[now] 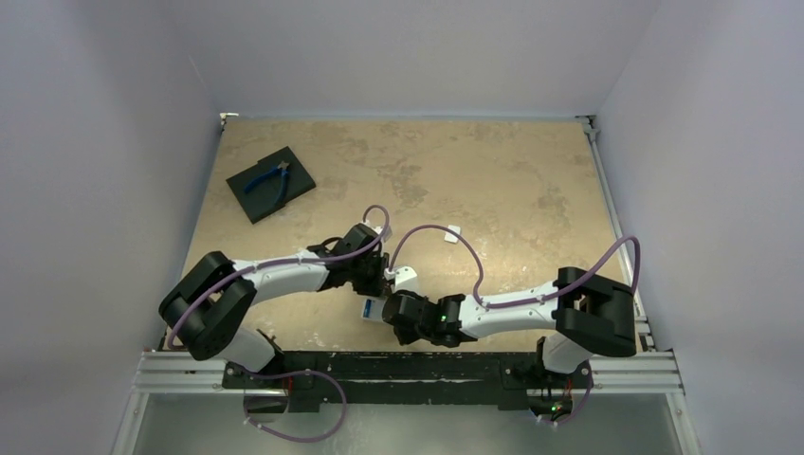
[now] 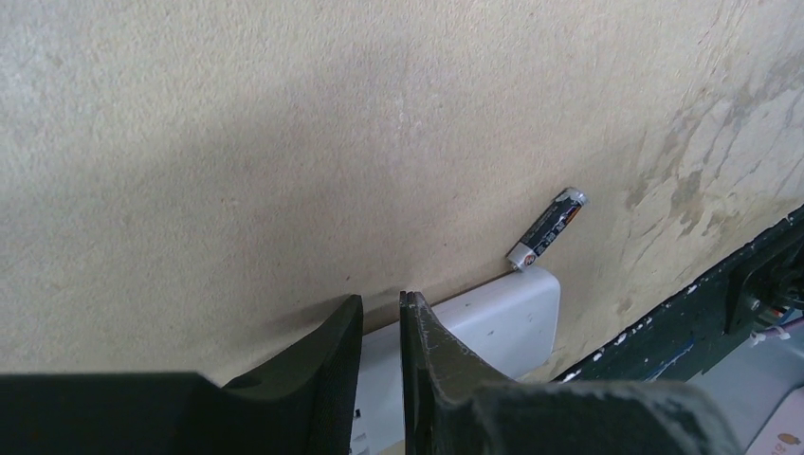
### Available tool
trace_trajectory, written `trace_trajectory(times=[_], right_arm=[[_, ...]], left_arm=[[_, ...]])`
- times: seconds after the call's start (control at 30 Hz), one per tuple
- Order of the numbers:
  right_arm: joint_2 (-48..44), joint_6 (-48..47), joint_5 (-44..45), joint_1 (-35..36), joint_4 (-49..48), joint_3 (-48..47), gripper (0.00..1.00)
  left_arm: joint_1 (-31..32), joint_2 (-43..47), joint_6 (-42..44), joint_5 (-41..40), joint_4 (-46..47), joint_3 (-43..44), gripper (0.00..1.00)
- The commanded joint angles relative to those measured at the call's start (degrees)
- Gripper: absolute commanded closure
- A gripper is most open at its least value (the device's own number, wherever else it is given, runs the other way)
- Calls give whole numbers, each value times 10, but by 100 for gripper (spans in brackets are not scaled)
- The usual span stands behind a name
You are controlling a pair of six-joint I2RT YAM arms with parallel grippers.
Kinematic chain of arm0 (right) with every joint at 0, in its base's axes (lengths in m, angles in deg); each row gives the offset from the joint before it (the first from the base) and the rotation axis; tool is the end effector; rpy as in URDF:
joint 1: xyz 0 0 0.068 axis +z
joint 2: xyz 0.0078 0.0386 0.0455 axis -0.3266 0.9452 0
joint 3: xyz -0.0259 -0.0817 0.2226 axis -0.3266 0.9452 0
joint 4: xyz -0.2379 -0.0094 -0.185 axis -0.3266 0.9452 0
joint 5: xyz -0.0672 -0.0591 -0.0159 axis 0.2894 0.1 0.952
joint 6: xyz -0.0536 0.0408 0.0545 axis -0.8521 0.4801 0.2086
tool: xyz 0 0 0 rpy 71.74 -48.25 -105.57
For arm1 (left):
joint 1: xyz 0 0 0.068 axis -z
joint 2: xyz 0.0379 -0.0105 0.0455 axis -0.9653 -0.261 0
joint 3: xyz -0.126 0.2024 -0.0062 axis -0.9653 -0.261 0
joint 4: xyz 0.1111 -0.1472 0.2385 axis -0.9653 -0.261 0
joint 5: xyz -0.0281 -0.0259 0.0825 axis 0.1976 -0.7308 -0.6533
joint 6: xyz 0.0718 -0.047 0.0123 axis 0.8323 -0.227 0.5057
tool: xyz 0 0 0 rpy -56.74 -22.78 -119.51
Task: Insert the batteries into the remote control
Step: Adjust the remote control at the center of the board.
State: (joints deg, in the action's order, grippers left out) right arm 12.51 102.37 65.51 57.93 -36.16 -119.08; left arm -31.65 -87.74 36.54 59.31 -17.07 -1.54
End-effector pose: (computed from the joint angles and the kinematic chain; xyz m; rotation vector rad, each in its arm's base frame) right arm 0.1011 0.3302 0.0560 -0.4913 2.4917 0.5223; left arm 0.2276 -0.2344 0.0480 0.1719 2.7388 -0.7360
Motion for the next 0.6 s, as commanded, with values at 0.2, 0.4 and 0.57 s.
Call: trace_trajectory(times=[0.2, 0.4, 0.57], right_arm=[[-3, -11, 74, 0, 57, -21, 100], [2, -21, 103, -2, 76, -31, 100], [5, -32, 115, -9, 81, -42, 100]], left_arm=[[3, 54, 0, -16, -11, -29, 80], [2, 72, -6, -19, -13, -44, 80], [3, 86, -10, -21, -17, -53, 80]])
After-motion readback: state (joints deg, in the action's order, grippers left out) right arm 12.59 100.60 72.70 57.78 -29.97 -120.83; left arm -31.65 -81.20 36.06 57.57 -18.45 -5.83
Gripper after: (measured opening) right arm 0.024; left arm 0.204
